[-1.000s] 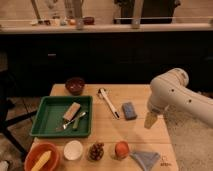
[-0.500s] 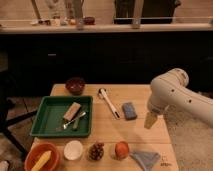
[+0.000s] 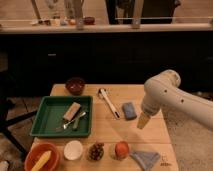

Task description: Place sponge in paper cup

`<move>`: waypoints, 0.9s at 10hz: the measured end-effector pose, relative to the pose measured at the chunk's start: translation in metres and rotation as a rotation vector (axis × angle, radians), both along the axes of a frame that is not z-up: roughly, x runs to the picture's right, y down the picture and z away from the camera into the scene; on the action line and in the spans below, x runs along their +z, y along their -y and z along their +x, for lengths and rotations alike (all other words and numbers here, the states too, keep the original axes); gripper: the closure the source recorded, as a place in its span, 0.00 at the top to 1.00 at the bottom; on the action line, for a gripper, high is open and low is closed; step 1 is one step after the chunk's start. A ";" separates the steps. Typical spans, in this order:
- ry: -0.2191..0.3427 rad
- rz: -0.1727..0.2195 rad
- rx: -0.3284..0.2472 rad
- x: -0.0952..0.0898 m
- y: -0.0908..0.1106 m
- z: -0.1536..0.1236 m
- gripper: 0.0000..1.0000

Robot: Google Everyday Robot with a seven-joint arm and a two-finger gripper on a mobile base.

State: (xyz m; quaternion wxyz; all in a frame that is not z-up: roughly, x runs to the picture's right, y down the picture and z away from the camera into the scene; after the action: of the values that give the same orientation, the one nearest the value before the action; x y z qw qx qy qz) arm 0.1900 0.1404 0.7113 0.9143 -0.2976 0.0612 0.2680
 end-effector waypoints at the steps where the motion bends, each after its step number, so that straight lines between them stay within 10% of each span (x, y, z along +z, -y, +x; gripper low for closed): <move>1: -0.007 -0.008 0.028 0.005 -0.003 -0.011 0.80; 9: -0.071 -0.003 0.155 0.039 -0.016 -0.035 0.80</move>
State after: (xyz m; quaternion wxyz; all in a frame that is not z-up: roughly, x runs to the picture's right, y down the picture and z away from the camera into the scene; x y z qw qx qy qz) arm 0.1553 0.1564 0.7507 0.8876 -0.2930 0.0710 0.3482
